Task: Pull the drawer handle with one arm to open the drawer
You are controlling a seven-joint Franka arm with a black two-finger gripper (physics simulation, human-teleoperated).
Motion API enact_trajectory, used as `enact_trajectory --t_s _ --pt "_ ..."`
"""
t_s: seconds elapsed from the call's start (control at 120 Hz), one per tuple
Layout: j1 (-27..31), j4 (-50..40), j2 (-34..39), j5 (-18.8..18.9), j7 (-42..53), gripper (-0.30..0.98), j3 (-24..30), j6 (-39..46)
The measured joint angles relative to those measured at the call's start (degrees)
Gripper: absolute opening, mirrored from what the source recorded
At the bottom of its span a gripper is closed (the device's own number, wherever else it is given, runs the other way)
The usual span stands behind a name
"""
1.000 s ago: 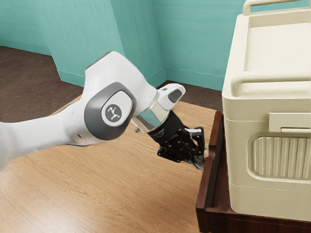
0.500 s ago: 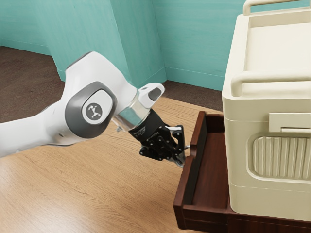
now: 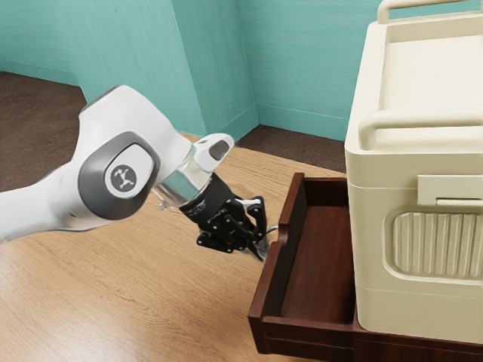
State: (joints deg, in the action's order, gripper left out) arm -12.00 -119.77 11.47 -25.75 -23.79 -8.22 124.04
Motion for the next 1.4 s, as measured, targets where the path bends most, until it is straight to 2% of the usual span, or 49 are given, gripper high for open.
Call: enact_trajectory --t_s 0.883,1.4 --pt "-1.83 -3.88 4.14 2.54 -0.4 -0.05 -5.95 -0.1" --pt "-2.2 -4.75 5.48 3.07 -0.52 -0.06 -7.37 -0.24"
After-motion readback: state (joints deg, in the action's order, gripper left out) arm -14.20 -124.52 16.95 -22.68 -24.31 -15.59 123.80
